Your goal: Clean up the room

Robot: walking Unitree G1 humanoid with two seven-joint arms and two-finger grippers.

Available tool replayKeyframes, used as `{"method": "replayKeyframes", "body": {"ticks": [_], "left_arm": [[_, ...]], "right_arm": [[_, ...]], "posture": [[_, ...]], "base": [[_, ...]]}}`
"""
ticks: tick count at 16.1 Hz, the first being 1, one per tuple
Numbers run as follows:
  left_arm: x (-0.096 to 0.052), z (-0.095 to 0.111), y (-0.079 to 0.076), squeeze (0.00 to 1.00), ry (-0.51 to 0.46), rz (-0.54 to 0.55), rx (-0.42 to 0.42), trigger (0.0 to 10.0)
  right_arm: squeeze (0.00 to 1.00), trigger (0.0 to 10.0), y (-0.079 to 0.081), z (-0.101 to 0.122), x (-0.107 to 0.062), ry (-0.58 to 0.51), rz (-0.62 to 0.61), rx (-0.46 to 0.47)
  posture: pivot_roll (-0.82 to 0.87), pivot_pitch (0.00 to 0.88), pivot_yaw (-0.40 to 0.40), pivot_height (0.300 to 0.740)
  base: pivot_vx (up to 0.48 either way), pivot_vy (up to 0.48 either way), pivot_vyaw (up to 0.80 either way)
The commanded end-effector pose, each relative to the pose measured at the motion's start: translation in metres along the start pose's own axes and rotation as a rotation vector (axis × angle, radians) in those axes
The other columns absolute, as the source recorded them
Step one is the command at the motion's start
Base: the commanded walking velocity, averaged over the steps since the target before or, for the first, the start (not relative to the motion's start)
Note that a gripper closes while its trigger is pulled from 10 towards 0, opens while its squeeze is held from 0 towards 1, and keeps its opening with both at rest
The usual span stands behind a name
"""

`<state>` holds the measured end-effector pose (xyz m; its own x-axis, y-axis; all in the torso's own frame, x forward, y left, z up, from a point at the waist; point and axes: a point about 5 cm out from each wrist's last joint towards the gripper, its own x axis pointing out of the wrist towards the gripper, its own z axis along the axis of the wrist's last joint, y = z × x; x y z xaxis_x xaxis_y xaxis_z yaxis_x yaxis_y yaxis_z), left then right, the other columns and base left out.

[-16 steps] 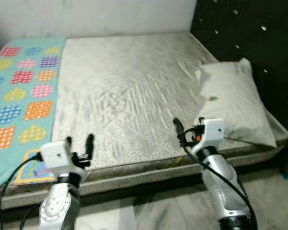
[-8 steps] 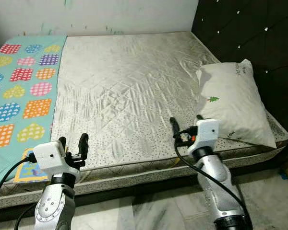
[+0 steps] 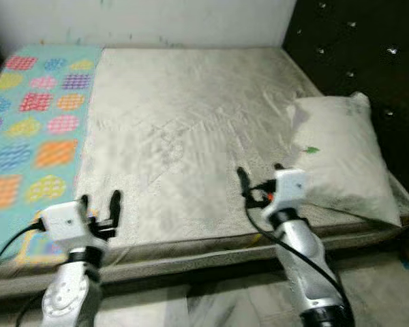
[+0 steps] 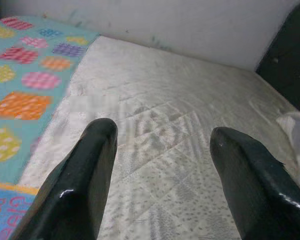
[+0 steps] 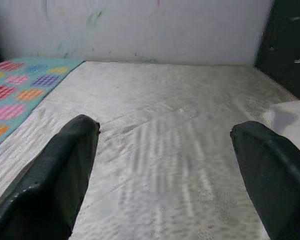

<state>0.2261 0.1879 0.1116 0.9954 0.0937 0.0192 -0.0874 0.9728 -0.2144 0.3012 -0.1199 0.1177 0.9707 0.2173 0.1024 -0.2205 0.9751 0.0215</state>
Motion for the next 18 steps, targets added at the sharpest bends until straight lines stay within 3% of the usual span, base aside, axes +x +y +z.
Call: {"method": "replayKeyframes", "body": {"ticks": [1, 6, 10, 15, 18], "left_arm": [[0.0009, -0.0013, -0.0089, 0.00, -0.001, -0.027, -0.020, 10.0], [0.0018, -0.0030, -0.0071, 0.00, 0.011, -0.008, -0.014, 10.0], [0.0045, -0.0072, -0.0033, 0.00, 0.036, 0.046, 0.002, 10.0], [0.0059, -0.0073, -0.0064, 0.00, 0.036, 0.020, -0.004, 10.0], [0.0061, -0.0073, -0.0076, 0.00, 0.037, 0.010, -0.008, 10.0]], "right_arm": [[0.00, 10.0, -0.0133, -0.0018, -0.0050, 0.009, -0.040, -0.011], [0.00, 10.0, -0.0134, -0.0018, -0.0044, 0.005, -0.044, -0.003], [0.00, 10.0, -0.0143, -0.0022, -0.0050, 0.010, -0.036, -0.031], [0.00, 10.0, -0.0122, -0.0017, -0.0037, 0.003, -0.028, -0.032], [0.00, 10.0, -0.0135, -0.0029, -0.0044, 0.006, -0.029, -0.029]], "posture": [[-0.05, 0.105, -0.089, 0.740], [-0.05, 0.104, -0.086, 0.740], [-0.04, 0.102, -0.086, 0.740], [-0.05, 0.097, -0.084, 0.740], [-0.05, 0.095, -0.084, 0.740]], "base": [[0.341, 0.000, 0.00], [0.324, 0.000, 0.00], [0.000, 0.000, 0.00], [0.000, 0.000, 0.79], [0.000, -0.307, 0.00]]}}
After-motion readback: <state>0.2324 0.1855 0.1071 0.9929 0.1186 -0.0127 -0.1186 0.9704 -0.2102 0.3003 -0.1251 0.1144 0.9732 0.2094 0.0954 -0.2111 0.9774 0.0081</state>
